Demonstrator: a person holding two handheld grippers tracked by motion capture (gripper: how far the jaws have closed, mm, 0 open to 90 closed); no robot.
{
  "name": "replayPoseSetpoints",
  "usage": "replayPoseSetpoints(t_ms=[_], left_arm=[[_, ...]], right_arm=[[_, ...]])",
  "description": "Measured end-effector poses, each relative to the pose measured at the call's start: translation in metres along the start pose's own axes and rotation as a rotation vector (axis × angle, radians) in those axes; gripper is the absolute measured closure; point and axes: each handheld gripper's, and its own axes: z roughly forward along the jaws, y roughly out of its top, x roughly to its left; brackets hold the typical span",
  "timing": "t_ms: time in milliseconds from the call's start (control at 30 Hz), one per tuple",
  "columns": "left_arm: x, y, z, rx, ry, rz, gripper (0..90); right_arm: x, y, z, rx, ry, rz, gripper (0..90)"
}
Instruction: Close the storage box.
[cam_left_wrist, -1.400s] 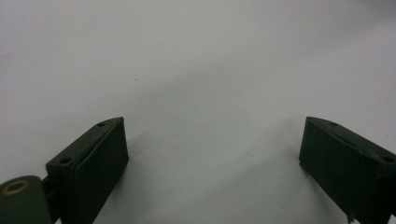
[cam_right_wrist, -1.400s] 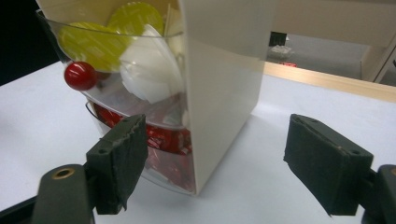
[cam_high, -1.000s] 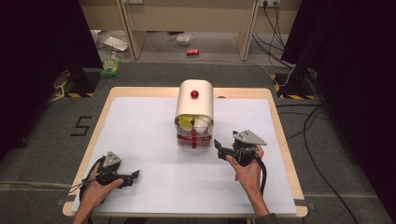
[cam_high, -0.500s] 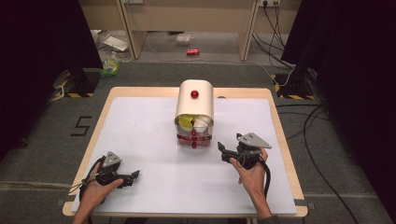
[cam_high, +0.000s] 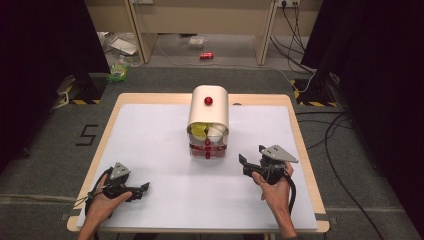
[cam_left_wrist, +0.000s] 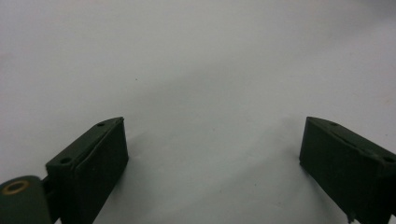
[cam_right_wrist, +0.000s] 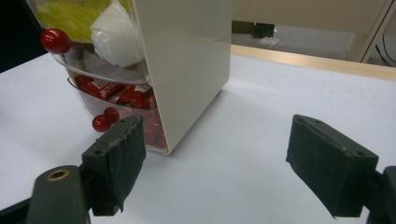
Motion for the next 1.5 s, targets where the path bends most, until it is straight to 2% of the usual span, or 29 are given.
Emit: replayPoseSetpoints(t_ms=[900, 1500], left_arm=[[0.0, 0.0, 0.0, 0.001, 0.001, 0.001, 7.0], [0.0, 0.0, 0.0, 0.0, 0.002, 0.001, 7.0]], right_arm=[[-0.008, -0.013, -0.016, 0.016, -0.007, 0.01, 20.1], [-0.017, -0.025, -0.028, 0.042, -0.033, 0.029, 20.0]])
